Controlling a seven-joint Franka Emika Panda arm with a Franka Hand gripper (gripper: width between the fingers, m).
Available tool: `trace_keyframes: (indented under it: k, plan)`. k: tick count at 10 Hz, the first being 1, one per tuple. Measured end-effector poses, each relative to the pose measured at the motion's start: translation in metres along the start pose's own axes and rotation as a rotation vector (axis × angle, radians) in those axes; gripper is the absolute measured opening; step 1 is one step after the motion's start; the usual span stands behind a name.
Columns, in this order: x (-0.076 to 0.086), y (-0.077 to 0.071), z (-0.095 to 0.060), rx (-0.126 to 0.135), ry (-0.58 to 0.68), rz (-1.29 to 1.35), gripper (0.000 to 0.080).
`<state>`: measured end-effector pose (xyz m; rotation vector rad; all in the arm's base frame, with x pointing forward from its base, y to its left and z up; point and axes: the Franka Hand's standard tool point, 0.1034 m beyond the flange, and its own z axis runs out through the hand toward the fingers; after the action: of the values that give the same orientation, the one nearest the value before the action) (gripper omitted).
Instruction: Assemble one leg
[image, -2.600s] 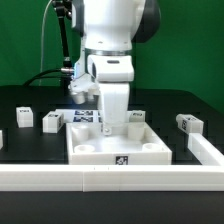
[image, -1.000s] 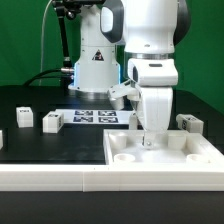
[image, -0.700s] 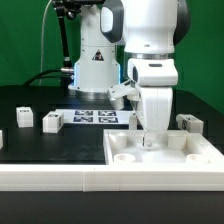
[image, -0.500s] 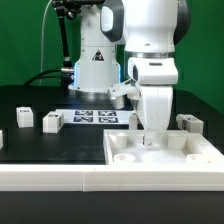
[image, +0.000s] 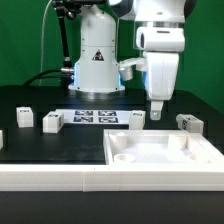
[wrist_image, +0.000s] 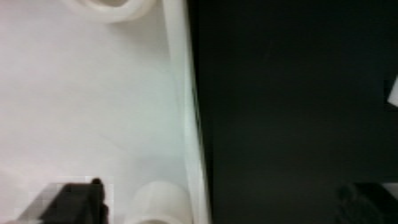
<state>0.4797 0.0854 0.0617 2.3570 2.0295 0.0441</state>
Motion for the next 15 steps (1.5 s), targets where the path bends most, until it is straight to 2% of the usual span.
trace_keyframes:
  k: [4, 6, 8, 10, 13, 15]
  plan:
    - [0.000, -0.002, 0.002, 0.003, 0.007, 0.222, 0.0649]
    - [0.005, -0.013, 0.006, 0.008, 0.020, 0.466, 0.0649]
    - [0.025, -0.020, 0.006, 0.006, 0.033, 0.714, 0.0649]
    - [0.041, -0.026, 0.006, 0.014, 0.036, 0.840, 0.0649]
    - [0.074, -0.039, 0.010, 0.048, 0.047, 1.113, 0.0649]
    - [0.080, -0.041, 0.010, 0.065, 0.051, 1.212, 0.0649]
